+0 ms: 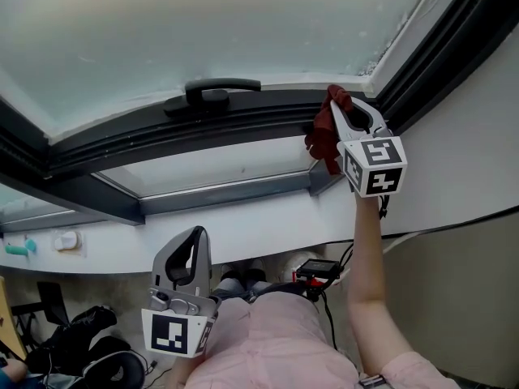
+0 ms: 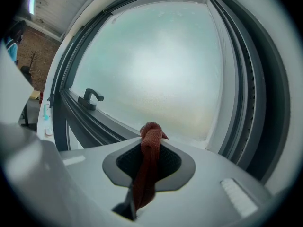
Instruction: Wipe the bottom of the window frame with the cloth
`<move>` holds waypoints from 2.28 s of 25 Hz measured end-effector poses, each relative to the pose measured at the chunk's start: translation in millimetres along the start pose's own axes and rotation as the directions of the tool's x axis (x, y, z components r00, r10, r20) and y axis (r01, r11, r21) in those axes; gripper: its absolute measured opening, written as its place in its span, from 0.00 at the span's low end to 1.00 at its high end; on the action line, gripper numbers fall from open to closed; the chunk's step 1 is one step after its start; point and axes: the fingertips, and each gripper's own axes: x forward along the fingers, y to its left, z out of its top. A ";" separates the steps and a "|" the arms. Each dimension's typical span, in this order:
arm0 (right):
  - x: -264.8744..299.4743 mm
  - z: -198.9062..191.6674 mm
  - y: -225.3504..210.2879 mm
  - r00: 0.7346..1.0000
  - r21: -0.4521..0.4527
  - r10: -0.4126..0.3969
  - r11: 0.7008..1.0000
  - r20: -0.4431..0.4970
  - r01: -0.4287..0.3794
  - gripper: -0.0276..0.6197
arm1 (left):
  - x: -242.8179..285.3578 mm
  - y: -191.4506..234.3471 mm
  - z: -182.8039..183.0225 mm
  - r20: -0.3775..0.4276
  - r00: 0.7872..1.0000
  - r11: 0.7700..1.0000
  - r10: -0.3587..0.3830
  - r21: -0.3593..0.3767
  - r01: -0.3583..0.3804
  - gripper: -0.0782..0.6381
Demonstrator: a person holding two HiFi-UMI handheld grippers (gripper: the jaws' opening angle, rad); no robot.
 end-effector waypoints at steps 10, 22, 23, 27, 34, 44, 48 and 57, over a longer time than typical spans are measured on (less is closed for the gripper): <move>-6.8 -8.1 -27.8 1.000 0.011 -0.007 1.000 0.024 0.007 0.13 | 9.6 -24.4 -7.6 0.006 1.000 1.000 0.004 -0.010 -0.004 0.11; -13.7 -17.0 -53.4 0.999 0.031 -0.025 0.999 0.031 0.024 0.13 | 14.8 -40.7 0.4 0.025 1.000 1.000 0.015 0.013 -0.015 0.11; -14.1 -17.8 -55.0 0.999 0.031 -0.026 0.999 0.031 0.025 0.13 | 15.0 -41.1 0.4 0.025 1.000 1.000 0.016 0.014 -0.017 0.11; -15.6 -20.5 -62.8 0.999 0.035 -0.039 0.999 0.029 0.038 0.13 | 15.9 -45.0 -0.8 0.021 1.000 1.000 0.016 0.014 -0.016 0.11; -17.2 -22.5 -68.6 0.998 0.030 -0.051 0.998 0.022 0.050 0.13 | 19.8 -51.2 0.9 0.023 1.000 1.000 0.003 0.016 -0.004 0.11; -19.5 -22.0 -72.5 0.986 -0.111 -0.167 0.980 -0.007 0.165 0.13 | 14.7 -43.3 1.2 0.034 0.999 1.000 0.025 0.007 -0.026 0.11; -20.0 -19.9 -72.1 0.971 -0.221 -0.237 0.950 -0.037 0.223 0.13 | 8.8 -37.7 1.7 0.038 0.998 0.999 0.040 0.005 -0.040 0.11; -22.5 -18.5 -70.3 0.965 -0.193 -0.260 0.949 -0.034 0.248 0.13 | -7.0 -26.9 2.3 0.048 0.996 0.998 0.069 0.002 -0.069 0.11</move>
